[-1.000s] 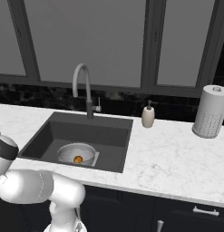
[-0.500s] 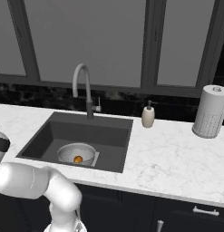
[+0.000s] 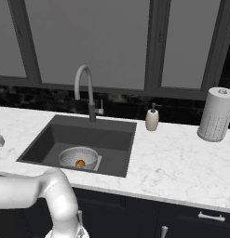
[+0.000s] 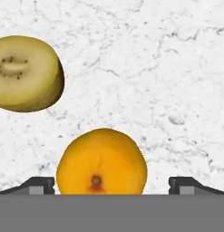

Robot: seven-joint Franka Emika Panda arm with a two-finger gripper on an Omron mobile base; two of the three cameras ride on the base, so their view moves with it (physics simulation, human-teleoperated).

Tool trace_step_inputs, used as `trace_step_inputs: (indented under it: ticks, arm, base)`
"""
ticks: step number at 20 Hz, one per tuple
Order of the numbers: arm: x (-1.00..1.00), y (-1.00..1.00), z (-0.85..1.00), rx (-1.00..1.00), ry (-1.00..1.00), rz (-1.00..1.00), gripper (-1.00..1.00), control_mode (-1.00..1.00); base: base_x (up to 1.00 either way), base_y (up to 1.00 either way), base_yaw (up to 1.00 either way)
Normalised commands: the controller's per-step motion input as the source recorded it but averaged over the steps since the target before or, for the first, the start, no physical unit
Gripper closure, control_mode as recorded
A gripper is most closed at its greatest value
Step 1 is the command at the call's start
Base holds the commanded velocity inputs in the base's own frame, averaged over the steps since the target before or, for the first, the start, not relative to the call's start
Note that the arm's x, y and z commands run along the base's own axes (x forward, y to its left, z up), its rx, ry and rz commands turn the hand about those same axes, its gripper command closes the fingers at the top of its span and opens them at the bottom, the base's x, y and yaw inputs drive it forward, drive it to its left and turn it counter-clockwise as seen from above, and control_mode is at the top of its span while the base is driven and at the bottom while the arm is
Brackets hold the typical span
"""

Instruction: Put the colander in the sink, put the kiwi, tangerine, peach in the colander, and turn on the sink faucet and pour water over the colander.

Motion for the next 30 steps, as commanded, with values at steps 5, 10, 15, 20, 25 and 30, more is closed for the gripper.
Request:
trace_step_inputs:
  ticks: [5, 10, 15, 20, 25, 30]
  arm:
    - [0.18, 0.19, -0.30, 0.00, 0.01, 0.00, -1.00, -1.00]
    - [0.00, 0.00, -0.28, 0.00, 0.00, 0.00, -1.00, -1.00]
    - [0.00, -0.01, -0.27, 0.00, 0.00, 0.00, 1.00, -1.00]
    - [-0.05, -0.33, -0.14, 0.00, 0.00, -0.03, 1.00, -1.00]
    - [0.00, -0.86, 0.22, -0.02, -0.15, -0.15, 1.00, -1.00]
    - [0.00, -1.00, 0.28, 0.00, -0.09, -0.25, 1.00, -1.00]
  base:
    - [0.00, 0.00, 0.00]
    - [0.00, 0.00, 0.00]
    - [0.00, 0.00, 0.00]
    - [0.00, 0.00, 0.00]
    - [0.00, 0.00, 0.00]
    - [0.00, 0.00, 0.00]
